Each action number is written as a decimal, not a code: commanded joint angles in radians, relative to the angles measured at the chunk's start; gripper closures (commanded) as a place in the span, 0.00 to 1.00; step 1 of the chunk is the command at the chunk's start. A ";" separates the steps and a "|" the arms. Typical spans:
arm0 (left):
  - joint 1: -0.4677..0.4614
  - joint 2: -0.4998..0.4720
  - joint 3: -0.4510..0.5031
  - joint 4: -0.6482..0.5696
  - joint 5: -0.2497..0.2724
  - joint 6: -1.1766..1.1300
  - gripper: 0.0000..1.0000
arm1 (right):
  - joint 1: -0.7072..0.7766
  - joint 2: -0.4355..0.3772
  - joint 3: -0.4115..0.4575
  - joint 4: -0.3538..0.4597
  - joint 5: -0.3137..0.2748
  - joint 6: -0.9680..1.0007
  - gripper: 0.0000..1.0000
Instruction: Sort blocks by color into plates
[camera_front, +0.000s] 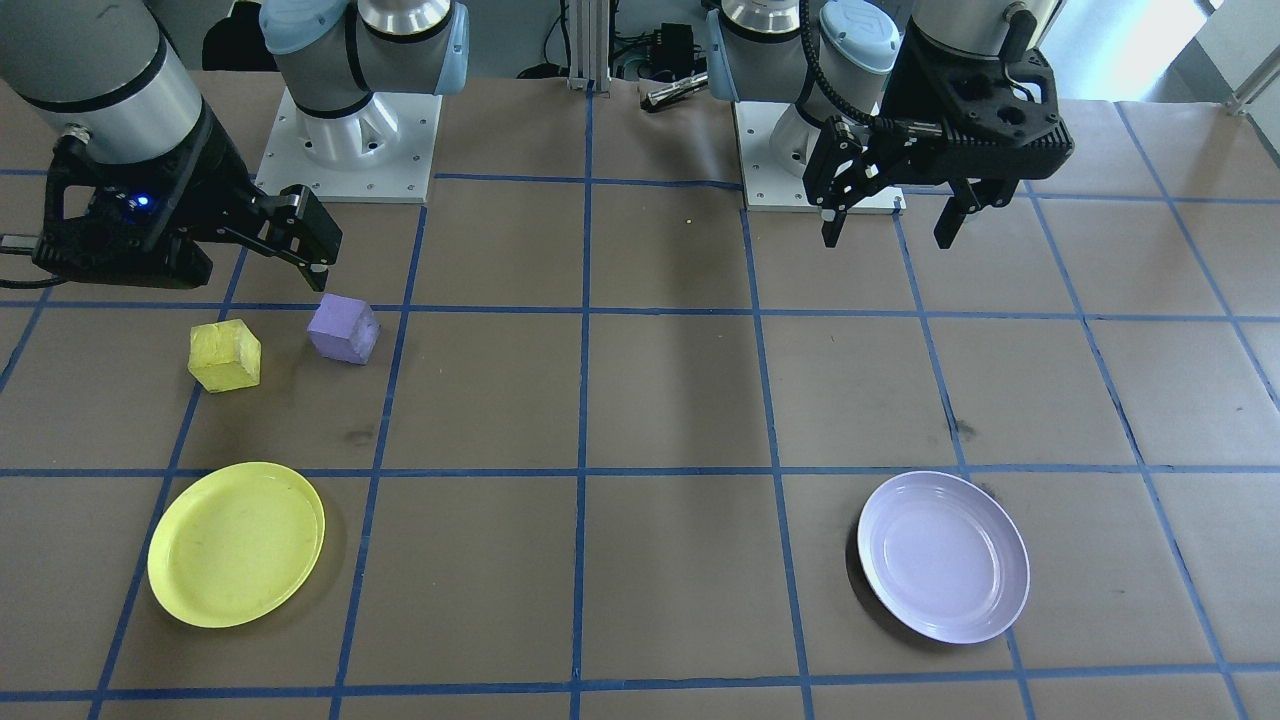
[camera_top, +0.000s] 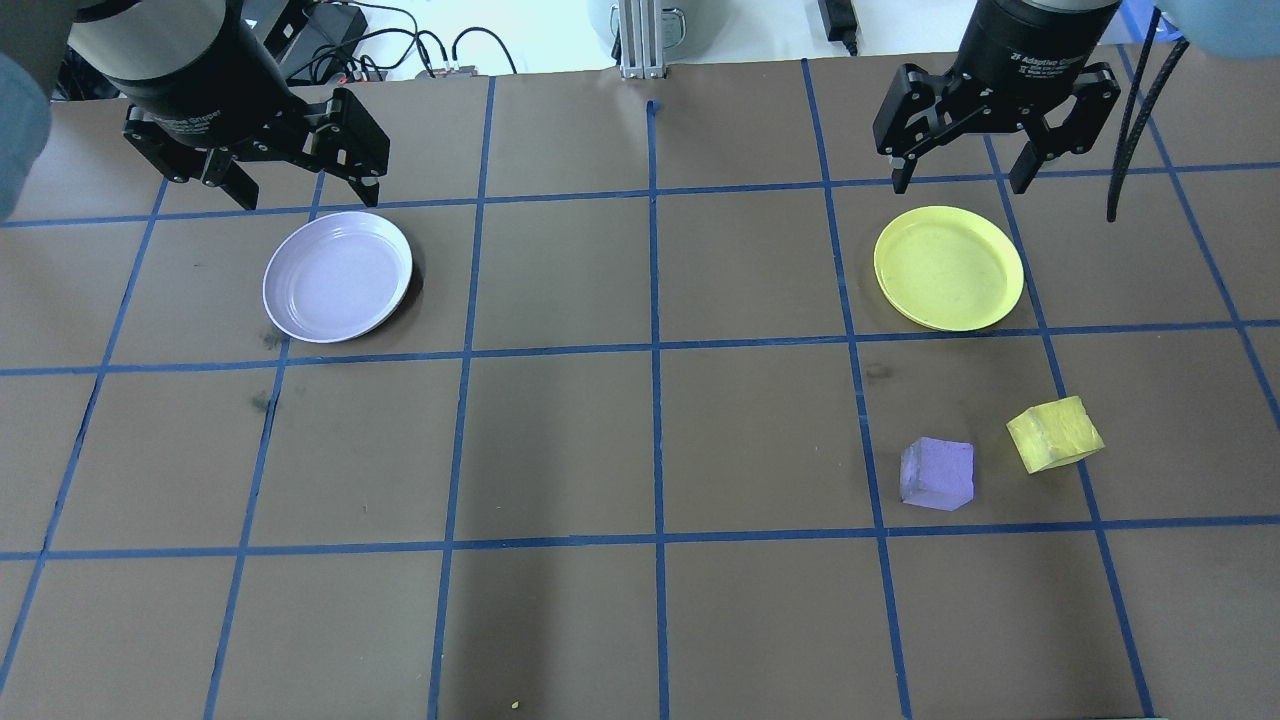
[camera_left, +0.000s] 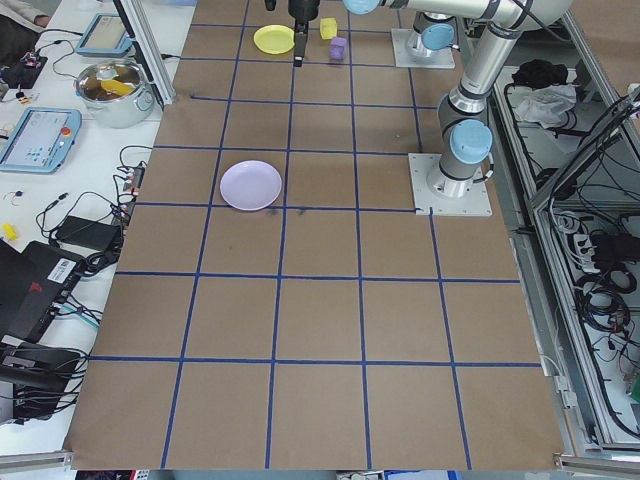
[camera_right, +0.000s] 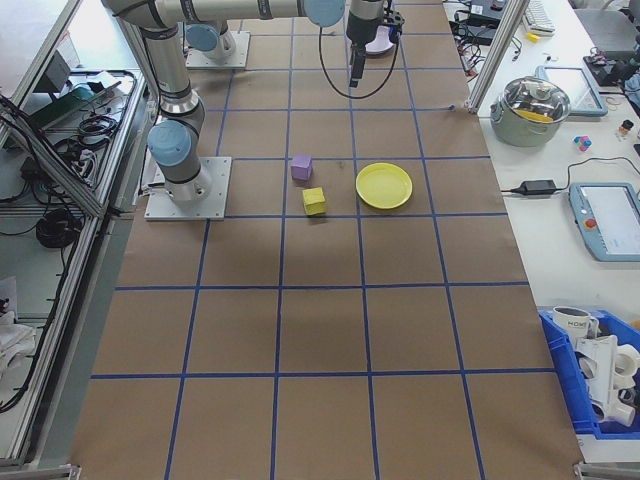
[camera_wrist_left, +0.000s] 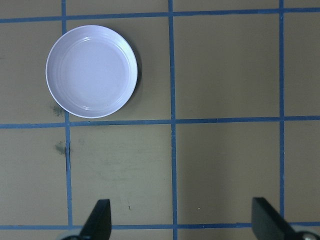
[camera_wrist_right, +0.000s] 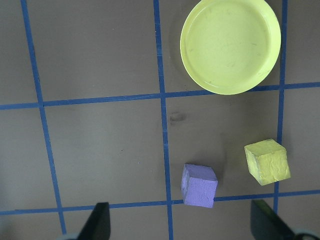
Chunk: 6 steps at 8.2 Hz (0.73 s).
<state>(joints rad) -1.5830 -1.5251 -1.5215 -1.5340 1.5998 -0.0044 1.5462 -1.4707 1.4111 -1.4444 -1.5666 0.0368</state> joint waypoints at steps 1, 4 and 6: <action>0.000 -0.003 0.000 0.000 -0.001 0.001 0.00 | -0.003 0.006 0.002 -0.016 0.008 0.000 0.00; 0.000 -0.007 -0.002 -0.002 0.000 0.001 0.00 | -0.011 0.013 0.002 -0.126 -0.007 0.005 0.00; 0.000 -0.007 -0.002 0.000 0.002 0.001 0.00 | -0.012 0.021 0.002 -0.123 -0.010 0.000 0.00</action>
<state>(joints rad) -1.5827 -1.5328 -1.5239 -1.5350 1.6000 -0.0031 1.5354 -1.4564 1.4121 -1.5483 -1.5706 0.0422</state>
